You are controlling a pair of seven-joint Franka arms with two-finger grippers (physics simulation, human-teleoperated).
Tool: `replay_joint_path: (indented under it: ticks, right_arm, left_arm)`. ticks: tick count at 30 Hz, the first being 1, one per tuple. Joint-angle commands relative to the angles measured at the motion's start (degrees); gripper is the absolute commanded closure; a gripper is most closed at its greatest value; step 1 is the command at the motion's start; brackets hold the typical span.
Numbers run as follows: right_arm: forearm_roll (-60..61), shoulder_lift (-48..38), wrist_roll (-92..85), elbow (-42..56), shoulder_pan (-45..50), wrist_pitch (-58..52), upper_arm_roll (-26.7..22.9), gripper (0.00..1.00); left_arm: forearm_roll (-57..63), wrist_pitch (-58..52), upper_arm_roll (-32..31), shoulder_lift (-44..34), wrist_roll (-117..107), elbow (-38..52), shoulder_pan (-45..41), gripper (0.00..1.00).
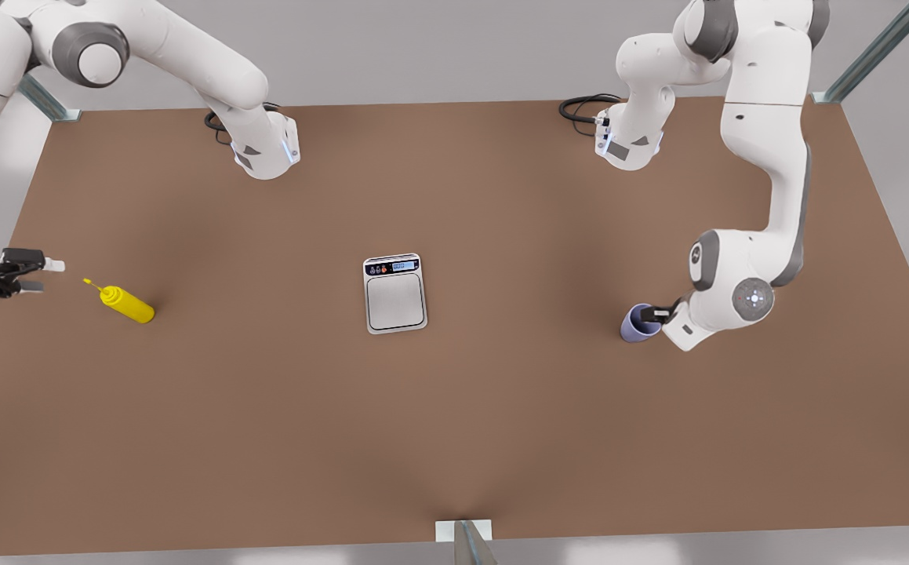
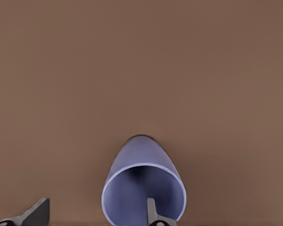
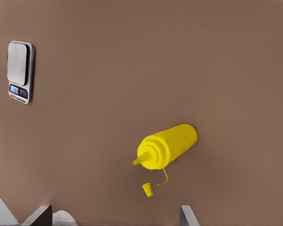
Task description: Move cup to the weight, pick up sauce bottle, pour sauce
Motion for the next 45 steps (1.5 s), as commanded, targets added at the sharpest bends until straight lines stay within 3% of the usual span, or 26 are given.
replay_joint_path:
  ticks: [1, 3, 5, 6, 9, 16, 18, 20, 22, 24, 25, 29, 31, 35, 45]
  right_arm:
    - [3.2, 1.5, -55.3, 0.1, -1.7, -3.1, 0.0, 0.00]
    - [8.0, 3.1, -61.6, 0.4, -2.6, -0.9, 0.0, 0.00]
    - [11.4, 4.9, -64.8, 0.3, -3.7, 0.7, -0.4, 0.00]
    - [13.4, 6.7, -68.7, 0.2, -4.1, 2.8, -0.7, 0.00]
    - [16.4, 10.5, -72.4, 0.5, -6.2, 3.1, -1.2, 0.00]
    - [17.5, 16.0, -75.8, 0.2, -8.3, 3.2, -1.2, 0.00]
    - [18.3, 16.8, -75.8, 0.2, -8.4, 2.9, -1.2, 0.00]
    - [18.4, 17.4, -76.2, 0.1, -8.7, 2.8, -1.2, 0.00]
    - [18.8, 17.5, -76.1, 0.1, -8.7, 2.8, -1.1, 0.00]
    - [19.5, 18.3, -76.2, 0.0, -8.7, 2.6, -1.1, 0.00]
    - [19.7, 18.4, -76.2, 0.0, -8.7, 2.6, -1.1, 0.00]
    - [21.4, 19.4, -76.5, -0.1, -8.4, 2.6, -0.8, 0.00]
    - [22.0, 20.2, -76.5, -0.2, -8.3, 2.7, -0.7, 0.00]
    - [22.0, 20.3, -76.5, -1.5, -7.8, 2.7, -0.4, 0.00]
    - [22.2, 20.2, -76.6, -3.1, -6.9, 2.8, -0.4, 0.00]
  left_arm:
    - [0.1, 0.6, 0.0, 0.7, -0.1, -0.4, 0.1, 0.00]
    - [0.1, 0.8, 0.0, 1.1, -0.2, -0.7, 0.4, 0.05]
    - [0.1, 0.9, 0.0, 1.2, -0.2, -0.7, 0.4, 0.46]
    - [0.1, 0.9, 0.0, 1.5, -0.3, -0.7, 0.4, 0.57]
    - [-0.1, 1.0, 0.0, 2.1, -0.3, -0.7, 0.4, 0.79]
    - [-0.5, 0.6, 0.0, -0.7, -0.3, 0.2, 0.2, 0.79]
    - [-0.5, -0.8, -0.5, -3.8, -7.5, 2.1, -3.8, 0.79]
    - [-0.1, -11.1, -6.2, -1.9, -18.4, 12.1, -5.5, 0.79]
    - [-0.2, -15.8, -6.4, 0.4, -30.6, 17.9, -13.4, 0.79]
    - [-0.5, -15.8, -6.4, 4.0, -42.6, 22.2, -22.6, 0.79]
    - [-2.3, -18.2, -7.9, 9.0, -51.0, 29.5, -25.0, 0.79]
    - [-2.4, -18.7, -12.9, 22.6, -71.4, 49.0, -30.5, 0.79]
    - [-2.3, -17.4, -12.6, 24.8, -75.4, 52.2, -34.4, 0.79]
    - [-2.2, -7.4, -12.5, 28.6, -76.3, 53.0, -37.4, 0.79]
    - [-2.0, -1.4, -12.4, 32.3, -76.1, 53.6, -39.5, 0.79]
